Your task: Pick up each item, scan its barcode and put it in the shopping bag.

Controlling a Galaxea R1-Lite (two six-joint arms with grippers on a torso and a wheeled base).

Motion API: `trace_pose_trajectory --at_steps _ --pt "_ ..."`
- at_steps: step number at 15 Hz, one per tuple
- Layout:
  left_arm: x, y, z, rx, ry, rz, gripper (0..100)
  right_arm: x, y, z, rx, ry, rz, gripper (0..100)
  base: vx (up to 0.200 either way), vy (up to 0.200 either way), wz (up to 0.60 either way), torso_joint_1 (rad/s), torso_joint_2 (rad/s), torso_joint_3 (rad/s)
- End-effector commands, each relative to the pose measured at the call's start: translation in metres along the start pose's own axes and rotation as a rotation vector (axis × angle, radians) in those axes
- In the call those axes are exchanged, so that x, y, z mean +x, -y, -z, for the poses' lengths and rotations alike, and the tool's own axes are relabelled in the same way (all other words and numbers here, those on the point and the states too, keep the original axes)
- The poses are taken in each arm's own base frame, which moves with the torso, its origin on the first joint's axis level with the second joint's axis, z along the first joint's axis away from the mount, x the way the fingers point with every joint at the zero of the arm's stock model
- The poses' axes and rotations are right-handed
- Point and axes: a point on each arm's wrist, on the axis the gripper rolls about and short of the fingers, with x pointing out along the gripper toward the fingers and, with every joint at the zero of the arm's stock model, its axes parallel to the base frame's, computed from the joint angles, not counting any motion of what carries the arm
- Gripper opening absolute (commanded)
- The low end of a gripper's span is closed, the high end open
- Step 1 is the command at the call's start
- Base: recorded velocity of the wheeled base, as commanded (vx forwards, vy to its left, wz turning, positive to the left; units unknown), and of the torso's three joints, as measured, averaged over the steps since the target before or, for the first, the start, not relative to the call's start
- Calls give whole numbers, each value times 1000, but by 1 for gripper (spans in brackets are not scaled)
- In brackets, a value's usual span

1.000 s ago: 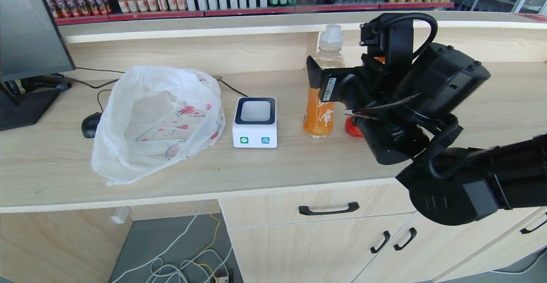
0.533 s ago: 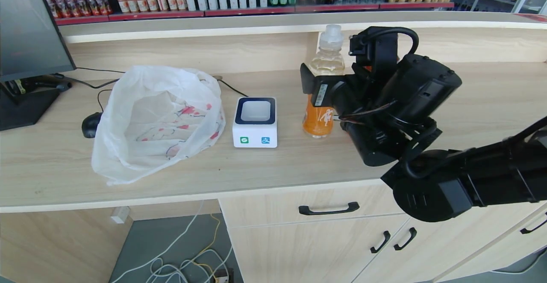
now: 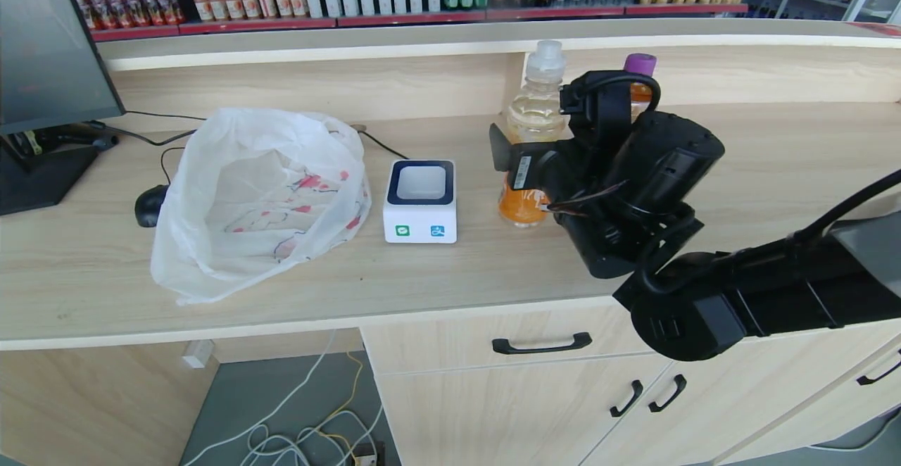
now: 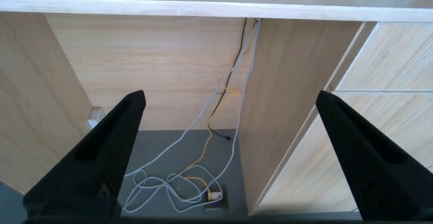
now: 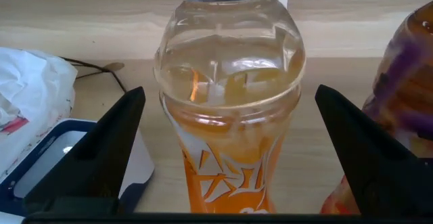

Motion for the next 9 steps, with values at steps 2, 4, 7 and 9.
trace_pose_trajectory --at_steps 2,4,7,9 --pt "0 0 0 0 0 0 100 5 3 4 3 0 13 100 0 0 0 0 0 0" --pt "0 0 0 0 2 0 100 11 7 11 -2 -5 29 100 0 0 0 0 0 0" --pt "0 0 0 0 0 0 100 16 6 16 -5 -8 33 100 0 0 0 0 0 0" --pt "0 0 0 0 0 0 100 22 5 17 0 4 38 100 0 0 0 0 0 0"
